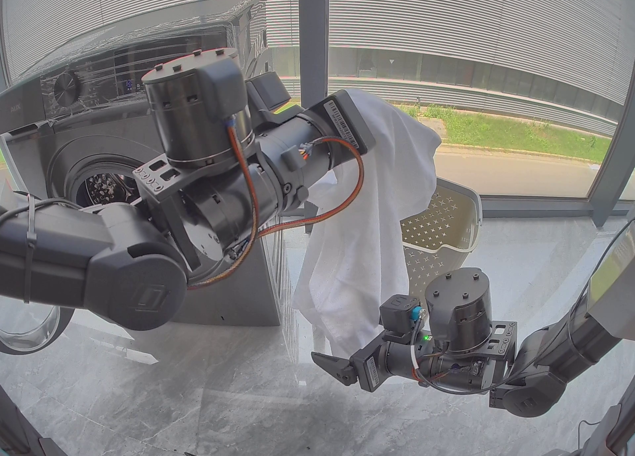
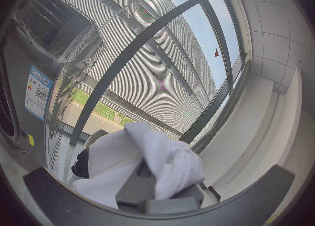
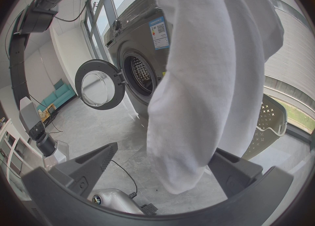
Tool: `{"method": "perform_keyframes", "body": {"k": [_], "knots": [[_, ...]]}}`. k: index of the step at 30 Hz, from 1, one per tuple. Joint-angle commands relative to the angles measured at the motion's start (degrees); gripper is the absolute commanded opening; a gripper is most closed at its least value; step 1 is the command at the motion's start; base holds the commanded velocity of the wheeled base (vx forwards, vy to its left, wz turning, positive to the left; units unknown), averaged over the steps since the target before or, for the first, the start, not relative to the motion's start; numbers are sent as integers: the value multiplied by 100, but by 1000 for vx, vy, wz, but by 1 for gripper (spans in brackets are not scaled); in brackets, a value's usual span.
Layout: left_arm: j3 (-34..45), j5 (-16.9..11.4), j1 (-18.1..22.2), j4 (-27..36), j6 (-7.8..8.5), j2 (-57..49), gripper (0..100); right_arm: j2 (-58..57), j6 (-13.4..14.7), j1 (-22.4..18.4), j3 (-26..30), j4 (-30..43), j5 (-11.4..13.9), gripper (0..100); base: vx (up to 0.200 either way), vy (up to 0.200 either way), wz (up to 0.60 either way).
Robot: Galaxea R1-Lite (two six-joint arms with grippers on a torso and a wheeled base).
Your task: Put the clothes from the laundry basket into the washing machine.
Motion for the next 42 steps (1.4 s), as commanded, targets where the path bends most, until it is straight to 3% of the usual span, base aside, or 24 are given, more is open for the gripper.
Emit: {"method": "perform_keyframes", "body": {"k": [1,4,8,13,22,23,32,42], "knots": [[-155,36,-13,-2,0,160,0,23,0,139,-39,0,-53,100,0,0,0],[-173,54,-31,-2,0,151,0,111,44,104,-153,0,-105,100,0,0,0],[-155,107,-31,15,0,90,0,384,307,-90,-513,0,-431,100,0,0,0],[-155,151,-31,15,0,81,0,542,342,-301,-610,0,-633,100,0,0,0],[-155,159,-31,15,-9,81,0,568,395,-459,-654,0,-729,100,0,0,0],[-155,159,-31,15,0,81,0,568,413,-468,-654,0,-729,0,0,0,0],[-129,168,74,15,0,160,0,234,422,-494,-627,0,-729,0,0,0,0],[73,344,690,6,0,380,0,-1436,307,-81,550,0,-642,0,0,0,0]]}}
